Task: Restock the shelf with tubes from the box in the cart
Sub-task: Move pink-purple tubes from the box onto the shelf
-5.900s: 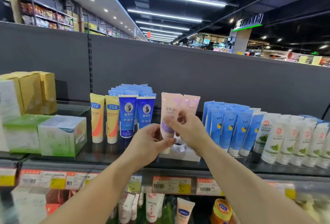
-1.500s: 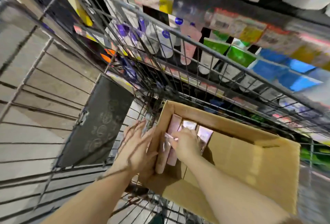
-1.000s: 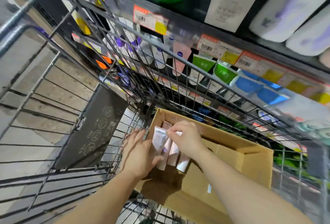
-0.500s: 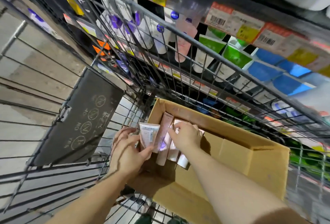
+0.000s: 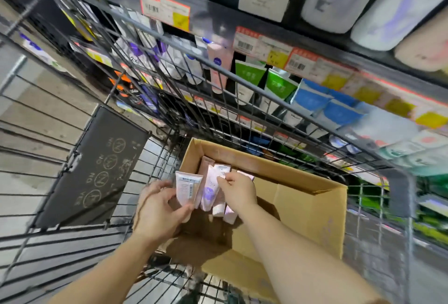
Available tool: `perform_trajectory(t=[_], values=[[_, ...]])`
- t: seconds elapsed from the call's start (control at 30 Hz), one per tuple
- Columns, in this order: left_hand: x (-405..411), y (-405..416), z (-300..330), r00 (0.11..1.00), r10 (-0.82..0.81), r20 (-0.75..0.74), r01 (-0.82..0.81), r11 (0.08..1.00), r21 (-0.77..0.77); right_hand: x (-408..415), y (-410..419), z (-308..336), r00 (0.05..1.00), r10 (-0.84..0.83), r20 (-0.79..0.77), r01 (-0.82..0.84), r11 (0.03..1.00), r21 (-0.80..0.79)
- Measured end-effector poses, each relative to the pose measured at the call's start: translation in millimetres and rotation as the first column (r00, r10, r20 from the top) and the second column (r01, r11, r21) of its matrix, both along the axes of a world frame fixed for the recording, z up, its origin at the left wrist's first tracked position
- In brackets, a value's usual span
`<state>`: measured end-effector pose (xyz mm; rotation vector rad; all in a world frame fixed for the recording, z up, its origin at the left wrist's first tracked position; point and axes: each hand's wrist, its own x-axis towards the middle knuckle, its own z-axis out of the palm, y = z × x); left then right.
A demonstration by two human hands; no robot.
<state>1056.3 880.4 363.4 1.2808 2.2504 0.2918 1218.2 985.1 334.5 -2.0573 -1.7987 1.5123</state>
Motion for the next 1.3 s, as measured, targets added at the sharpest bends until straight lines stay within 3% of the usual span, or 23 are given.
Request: perform_trajectory(t=[0.1, 0.47, 0.57, 0.73, 0.9, 1.07, 1.2, 1.3], values=[[5, 7, 33, 0.998, -0.066, 0.007, 0.066, 0.997, -0.036, 16, -8, 51, 0.993, -0.078, -0.088, 0.081, 0.996, 0.032], [101, 75, 200, 0.896, -0.311, 0.318, 0.248, 0.943, 0.224, 147, -15, 243, 0.966, -0.239, -0.096, 0.257, 0.898, 0.356], [163, 93, 250, 0.831, -0.440, 0.341, 0.318, 0.878, 0.358, 205, -18, 287, 0.951, -0.296, -0.089, 0.302, 0.830, 0.468], [292, 100, 313, 0.723, -0.498, 0.479, 0.306, 0.852, 0.424, 324, -34, 347, 0.869, -0.431, -0.244, 0.487, 0.658, 0.574], [449, 76, 356, 0.453, -0.406, 0.794, 0.209, 0.914, 0.348, 477, -72, 395, 0.810, -0.504, -0.300, 0.570, 0.559, 0.602], [594, 47, 377, 0.416, -0.539, 0.733, 0.283, 0.842, 0.459, 617, -116, 441, 0.799, -0.570, -0.191, 0.514, 0.484, 0.708], [677, 45, 399, 0.436, -0.578, 0.690, 0.263, 0.815, 0.516, 702, -129, 468, 0.766, -0.607, -0.212, 0.534, 0.416, 0.736], [716, 58, 418, 0.404, -0.636, 0.657, 0.267, 0.769, 0.580, 745, -123, 485, 0.740, -0.629, -0.238, 0.542, 0.349, 0.764]])
